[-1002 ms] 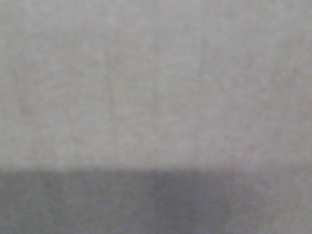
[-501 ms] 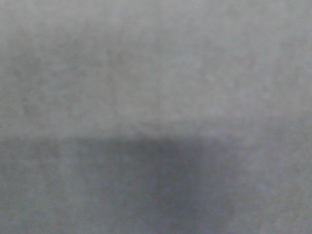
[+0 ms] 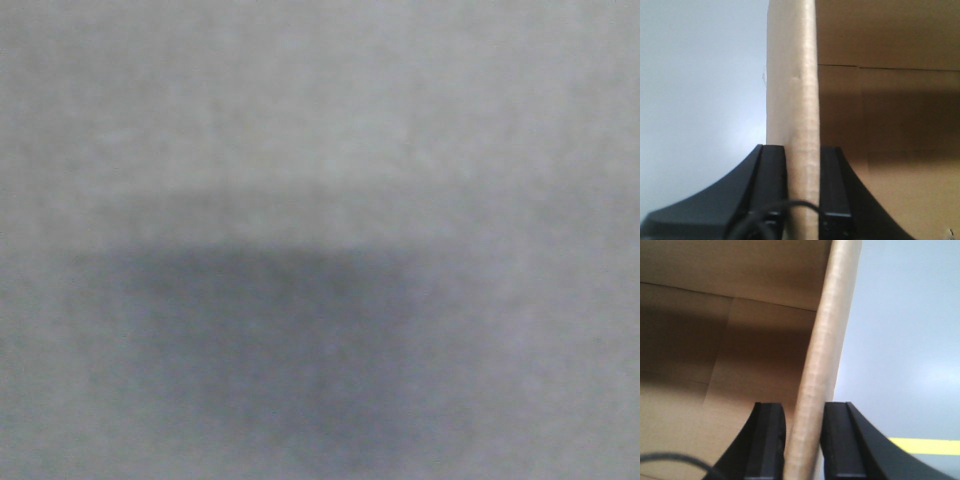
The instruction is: Grab box from left shelf to table start
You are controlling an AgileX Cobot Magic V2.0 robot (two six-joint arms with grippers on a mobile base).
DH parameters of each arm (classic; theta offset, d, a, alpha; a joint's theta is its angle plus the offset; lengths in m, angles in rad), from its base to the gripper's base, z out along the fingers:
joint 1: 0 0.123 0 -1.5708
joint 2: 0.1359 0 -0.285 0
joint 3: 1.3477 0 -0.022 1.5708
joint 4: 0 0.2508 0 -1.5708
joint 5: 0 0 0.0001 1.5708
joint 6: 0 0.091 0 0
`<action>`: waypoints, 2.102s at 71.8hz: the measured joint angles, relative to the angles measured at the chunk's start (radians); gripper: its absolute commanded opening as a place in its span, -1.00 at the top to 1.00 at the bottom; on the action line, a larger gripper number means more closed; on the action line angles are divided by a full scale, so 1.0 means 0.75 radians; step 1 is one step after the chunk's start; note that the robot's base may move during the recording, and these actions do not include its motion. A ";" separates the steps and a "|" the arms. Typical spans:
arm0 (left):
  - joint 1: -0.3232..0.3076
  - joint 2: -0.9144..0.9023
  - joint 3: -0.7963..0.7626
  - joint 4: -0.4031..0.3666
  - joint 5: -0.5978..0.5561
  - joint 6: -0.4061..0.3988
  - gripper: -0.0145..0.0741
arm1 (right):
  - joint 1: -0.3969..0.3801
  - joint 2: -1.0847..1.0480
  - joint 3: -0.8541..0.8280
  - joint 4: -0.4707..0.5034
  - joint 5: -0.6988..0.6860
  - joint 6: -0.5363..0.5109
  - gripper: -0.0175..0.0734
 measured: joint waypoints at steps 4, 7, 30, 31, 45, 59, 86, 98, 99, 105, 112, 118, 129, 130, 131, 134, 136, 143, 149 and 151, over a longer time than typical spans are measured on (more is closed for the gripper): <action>0.000 0.002 0.000 -0.003 0.000 0.000 0.91 | 0.000 0.000 0.000 -0.007 0.000 0.000 0.47; 0.000 0.002 0.000 -0.003 0.000 0.000 0.91 | 0.000 0.000 0.000 -0.007 0.000 0.000 0.47; 0.000 0.000 0.000 -0.003 0.000 0.000 0.91 | 0.000 -0.005 0.000 0.000 0.000 0.000 0.47; 0.000 0.000 0.000 -0.003 0.000 0.000 0.91 | 0.000 -0.005 0.000 -0.007 0.000 0.000 0.47; 0.000 0.003 0.000 -0.004 0.000 0.000 0.91 | 0.000 -0.005 0.000 -0.007 0.000 0.000 0.47; 0.000 0.003 0.000 -0.004 0.000 0.000 0.91 | 0.000 -0.005 0.000 -0.007 0.000 0.000 0.47; 0.000 0.000 0.000 -0.004 0.000 0.000 0.91 | 0.000 -0.005 0.000 -0.007 0.000 0.000 0.47; 0.000 0.000 0.000 -0.004 0.000 0.000 0.91 | 0.000 -0.005 0.000 -0.007 0.000 0.000 0.47; 0.000 0.000 0.000 -0.004 0.000 0.000 0.91 | 0.000 -0.005 0.000 -0.007 0.000 0.000 0.47; 0.000 0.000 0.000 -0.004 0.000 0.000 0.91 | 0.000 -0.005 0.000 -0.007 0.000 0.000 0.47; 0.000 0.000 0.000 -0.004 0.000 0.002 0.91 | 0.000 -0.005 0.000 -0.007 -0.001 0.000 0.47; 0.000 0.000 0.000 -0.004 0.000 0.002 0.91 | 0.000 -0.005 0.000 -0.007 -0.001 0.000 0.47; 0.000 0.000 0.000 -0.004 0.000 0.002 0.91 | 0.000 -0.005 0.000 0.000 -0.001 0.000 0.47; 0.000 0.000 0.000 -0.004 0.000 0.002 0.91 | 0.000 -0.005 0.000 0.000 -0.001 0.000 0.47; 0.000 0.000 0.000 -0.004 0.000 0.002 0.91 | 0.000 -0.005 0.000 -0.007 -0.001 -0.001 0.47; 0.000 0.000 0.000 -0.004 0.000 0.002 0.91 | 0.000 -0.005 0.000 0.000 -0.003 -0.001 0.47; 0.000 0.000 0.000 -0.004 0.000 0.002 0.91 | 0.000 -0.005 0.000 0.000 -0.003 -0.001 0.47; 0.000 0.000 0.000 -0.004 0.000 0.002 0.91 | 0.000 -0.005 0.000 0.000 -0.003 -0.001 0.47; 0.000 0.000 0.000 -0.004 0.000 0.002 0.91 | 0.000 -0.005 0.000 -0.007 -0.003 -0.001 0.47; 0.000 0.000 0.000 -0.004 0.000 0.002 0.91 | 0.000 -0.005 0.000 -0.007 -0.003 -0.001 0.47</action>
